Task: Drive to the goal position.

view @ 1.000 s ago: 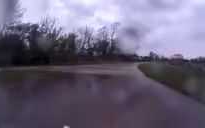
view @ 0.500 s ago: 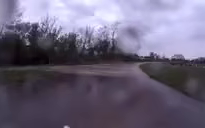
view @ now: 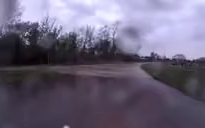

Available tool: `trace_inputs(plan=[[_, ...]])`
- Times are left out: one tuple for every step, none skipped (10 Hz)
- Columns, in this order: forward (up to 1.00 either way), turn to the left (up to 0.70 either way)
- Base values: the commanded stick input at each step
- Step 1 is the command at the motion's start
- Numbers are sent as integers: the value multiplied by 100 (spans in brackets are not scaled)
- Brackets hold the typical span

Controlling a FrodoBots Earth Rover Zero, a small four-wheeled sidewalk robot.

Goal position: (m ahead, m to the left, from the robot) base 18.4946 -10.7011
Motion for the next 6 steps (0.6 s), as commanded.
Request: trace_inputs(plan=[[70,0],[70,0],[70,0],[70,0],[70,0],[70,0]])
